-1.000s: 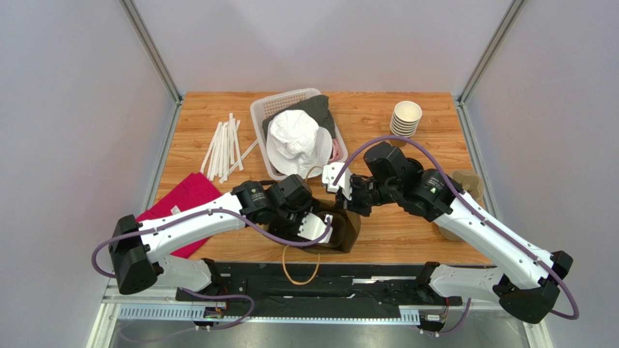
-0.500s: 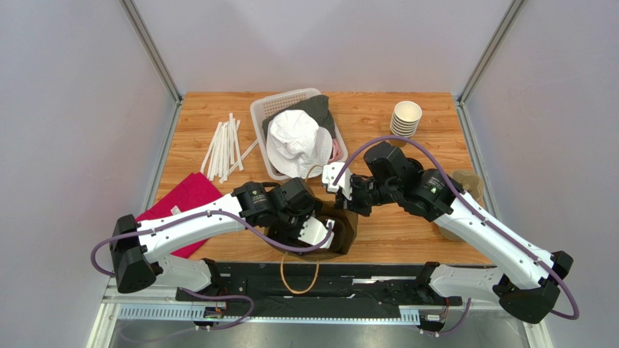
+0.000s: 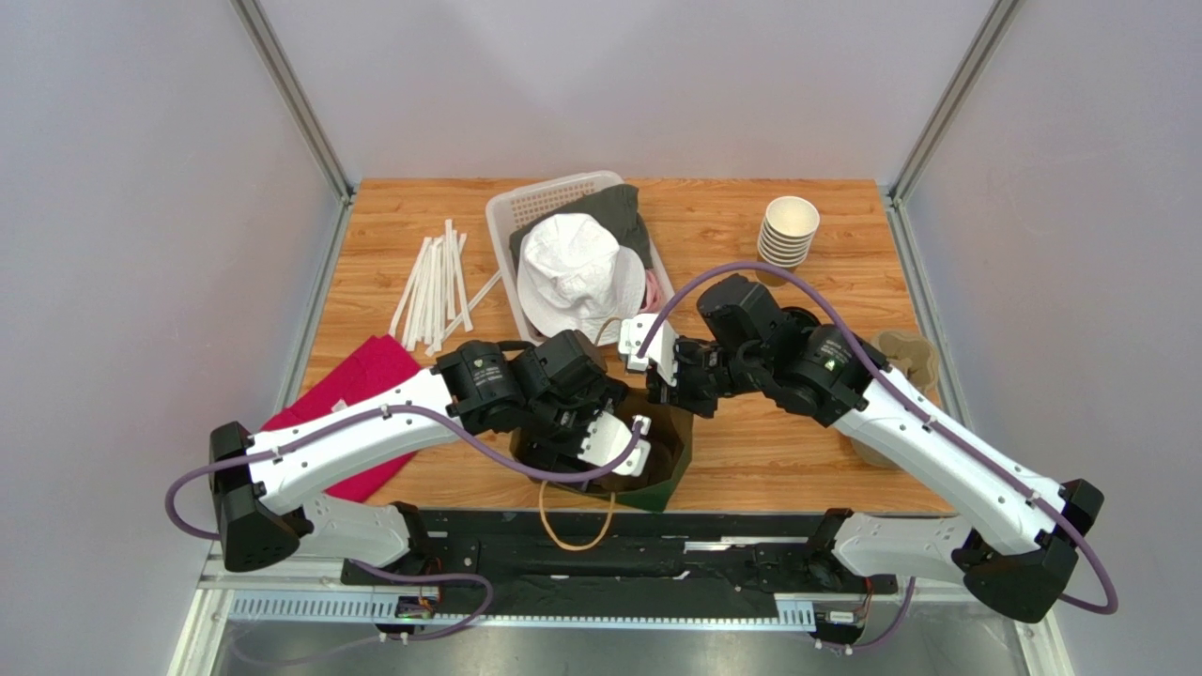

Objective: Pack the takeout coffee

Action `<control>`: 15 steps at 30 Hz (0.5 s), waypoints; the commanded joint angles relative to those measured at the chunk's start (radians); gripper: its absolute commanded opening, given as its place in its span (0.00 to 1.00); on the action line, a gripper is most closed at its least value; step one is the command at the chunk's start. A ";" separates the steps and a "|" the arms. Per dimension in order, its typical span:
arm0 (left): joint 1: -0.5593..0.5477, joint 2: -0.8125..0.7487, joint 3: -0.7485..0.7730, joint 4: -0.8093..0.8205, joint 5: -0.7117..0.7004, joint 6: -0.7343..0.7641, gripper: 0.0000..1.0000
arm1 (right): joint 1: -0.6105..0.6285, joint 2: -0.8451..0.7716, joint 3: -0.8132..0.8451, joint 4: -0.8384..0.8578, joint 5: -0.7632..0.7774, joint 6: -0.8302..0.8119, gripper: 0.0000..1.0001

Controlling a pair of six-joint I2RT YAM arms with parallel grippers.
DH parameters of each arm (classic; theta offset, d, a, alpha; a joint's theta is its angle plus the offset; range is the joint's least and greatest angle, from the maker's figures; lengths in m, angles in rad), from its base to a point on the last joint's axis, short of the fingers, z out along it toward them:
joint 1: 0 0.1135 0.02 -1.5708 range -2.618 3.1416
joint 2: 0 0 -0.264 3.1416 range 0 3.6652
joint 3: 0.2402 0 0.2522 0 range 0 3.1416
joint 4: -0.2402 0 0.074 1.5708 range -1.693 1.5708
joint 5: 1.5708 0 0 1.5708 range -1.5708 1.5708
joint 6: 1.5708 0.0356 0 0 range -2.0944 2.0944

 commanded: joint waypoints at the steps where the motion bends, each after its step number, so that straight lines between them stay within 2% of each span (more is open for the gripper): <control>1: -0.004 -0.052 0.048 -0.029 0.067 0.003 0.99 | 0.001 0.001 0.032 0.005 0.012 -0.018 0.00; 9: -0.003 -0.078 0.109 -0.025 0.110 -0.016 0.99 | 0.001 0.004 0.032 0.006 0.012 -0.021 0.00; 15: -0.001 -0.062 0.170 -0.078 0.156 -0.016 0.99 | 0.001 0.001 0.025 0.005 0.019 -0.029 0.00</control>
